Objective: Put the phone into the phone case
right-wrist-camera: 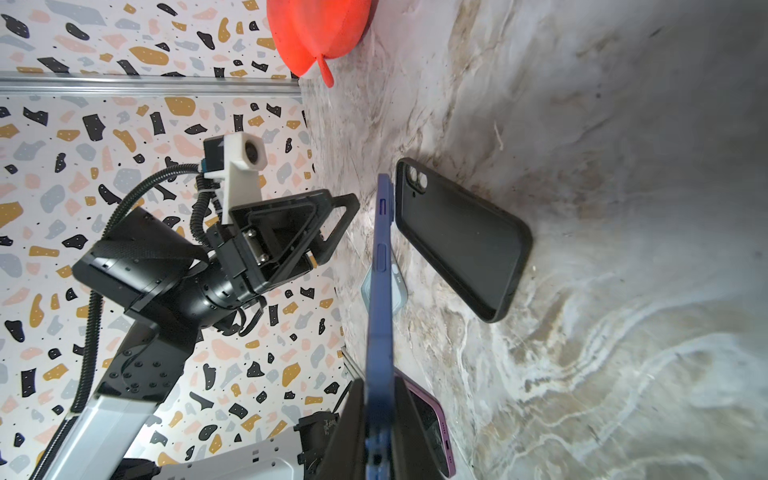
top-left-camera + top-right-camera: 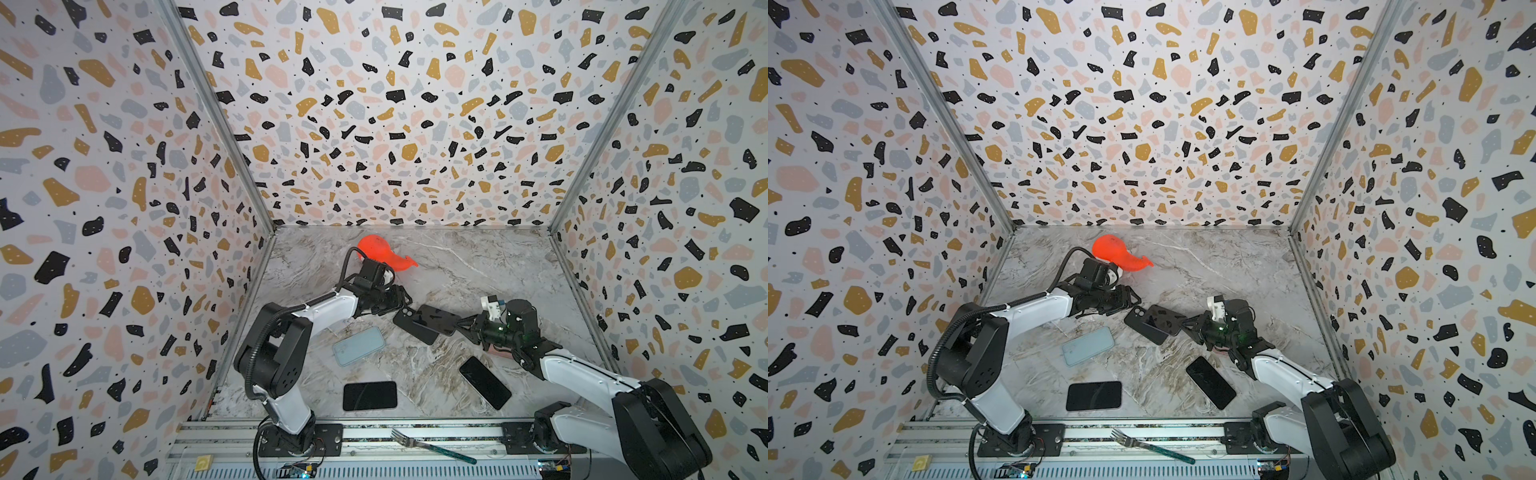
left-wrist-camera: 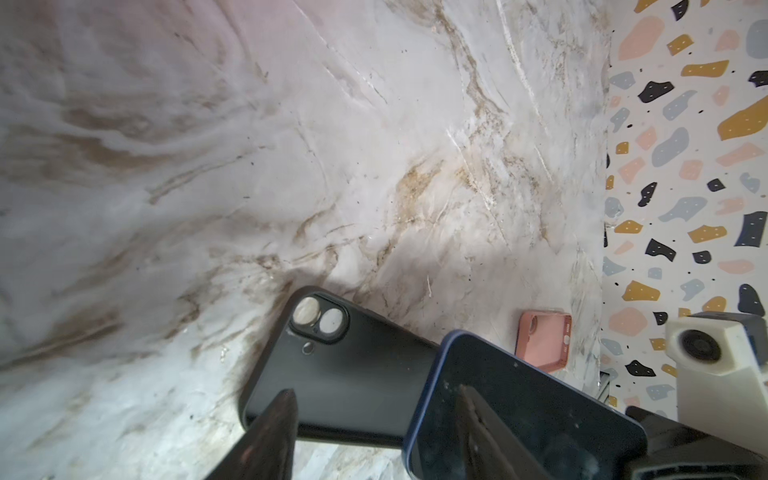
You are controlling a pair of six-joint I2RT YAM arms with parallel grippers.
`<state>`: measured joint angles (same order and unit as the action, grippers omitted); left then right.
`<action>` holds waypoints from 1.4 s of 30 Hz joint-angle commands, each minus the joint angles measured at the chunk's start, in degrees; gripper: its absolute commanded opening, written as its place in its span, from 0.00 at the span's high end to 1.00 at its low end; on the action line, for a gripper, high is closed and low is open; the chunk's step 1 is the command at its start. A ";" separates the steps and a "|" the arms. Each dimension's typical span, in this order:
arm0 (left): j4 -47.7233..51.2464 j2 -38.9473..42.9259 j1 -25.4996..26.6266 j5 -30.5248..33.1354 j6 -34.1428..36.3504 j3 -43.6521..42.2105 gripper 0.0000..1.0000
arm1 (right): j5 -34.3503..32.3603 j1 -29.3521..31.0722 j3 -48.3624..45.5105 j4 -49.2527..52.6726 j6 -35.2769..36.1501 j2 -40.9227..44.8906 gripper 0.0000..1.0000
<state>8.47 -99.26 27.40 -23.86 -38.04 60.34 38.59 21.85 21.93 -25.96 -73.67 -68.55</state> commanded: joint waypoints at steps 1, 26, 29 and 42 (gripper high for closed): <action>1.17 -1.69 -0.42 0.14 0.94 1.09 0.38 | 2.32 0.26 2.37 -6.83 -0.58 -2.25 1.00; -2.36 -5.44 -0.94 -1.81 -0.72 0.90 0.39 | 5.09 2.21 1.39 -17.61 -3.85 -13.21 1.00; -2.40 -5.45 -1.02 -1.94 -0.72 0.84 0.39 | 4.92 2.13 0.92 -18.23 -3.85 -14.11 1.00; -2.89 -5.74 -1.12 -2.45 -0.48 0.11 0.41 | 4.38 1.69 0.13 -19.64 -3.85 -17.79 1.00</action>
<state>7.27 -104.60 26.68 -25.12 -38.57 60.69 41.95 23.73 21.89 -42.11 -77.36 -86.63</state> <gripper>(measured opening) 0.589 0.110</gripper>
